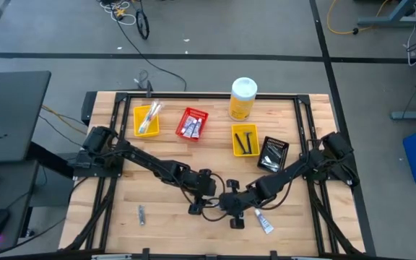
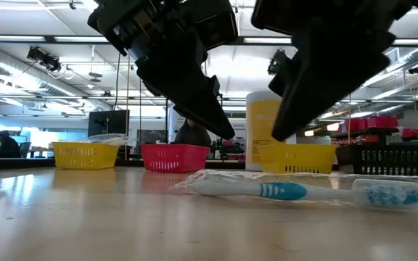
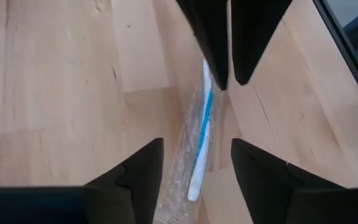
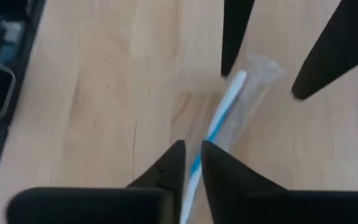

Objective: Pick & Place Travel size toiletries
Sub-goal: Put the blue toothbrush into the left yellow basket

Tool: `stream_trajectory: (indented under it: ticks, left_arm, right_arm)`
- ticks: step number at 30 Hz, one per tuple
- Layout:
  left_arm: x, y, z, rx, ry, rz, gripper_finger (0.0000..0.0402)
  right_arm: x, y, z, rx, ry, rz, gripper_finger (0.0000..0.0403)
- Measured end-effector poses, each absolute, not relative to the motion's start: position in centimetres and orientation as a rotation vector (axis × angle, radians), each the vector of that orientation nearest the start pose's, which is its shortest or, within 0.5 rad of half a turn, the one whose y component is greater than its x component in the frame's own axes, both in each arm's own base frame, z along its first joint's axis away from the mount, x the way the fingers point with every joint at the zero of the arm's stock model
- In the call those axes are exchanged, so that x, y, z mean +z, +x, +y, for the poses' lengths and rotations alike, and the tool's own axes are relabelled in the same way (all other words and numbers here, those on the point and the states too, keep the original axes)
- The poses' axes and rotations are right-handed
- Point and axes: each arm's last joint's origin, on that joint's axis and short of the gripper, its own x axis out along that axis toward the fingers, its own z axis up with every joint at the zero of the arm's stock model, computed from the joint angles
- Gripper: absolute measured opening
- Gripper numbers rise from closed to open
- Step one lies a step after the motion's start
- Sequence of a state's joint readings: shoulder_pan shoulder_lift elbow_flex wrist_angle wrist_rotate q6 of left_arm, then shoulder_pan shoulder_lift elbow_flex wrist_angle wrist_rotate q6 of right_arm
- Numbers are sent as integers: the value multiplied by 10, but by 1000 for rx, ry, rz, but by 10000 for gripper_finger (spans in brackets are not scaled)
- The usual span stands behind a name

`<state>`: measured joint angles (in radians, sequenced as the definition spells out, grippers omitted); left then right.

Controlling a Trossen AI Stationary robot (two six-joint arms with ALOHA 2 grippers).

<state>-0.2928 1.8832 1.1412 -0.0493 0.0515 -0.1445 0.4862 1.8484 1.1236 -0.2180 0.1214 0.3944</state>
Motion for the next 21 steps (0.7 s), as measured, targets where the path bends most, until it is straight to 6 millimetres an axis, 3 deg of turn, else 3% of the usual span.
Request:
stream_trajectory:
  ticks: [4,8,13,17,21]
  left_arm:
    - [165,373,-114,-259,-35,809,216]
    - [165,373,-114,-257,-33,808,222]
    - [164,373,-113,-242,-26,811,222]
    - [164,373,-113,-238,-24,811,222]
    - [164,373,-113,-237,-24,811,222]
  right_arm:
    - [156,328,174,124,79,975,109]
    - [136,327,178,93,57,1024,153]
    - [121,326,183,73,43,1050,185]
    - [119,325,182,36,19,1051,174]
    - [118,326,181,31,20,1056,116]
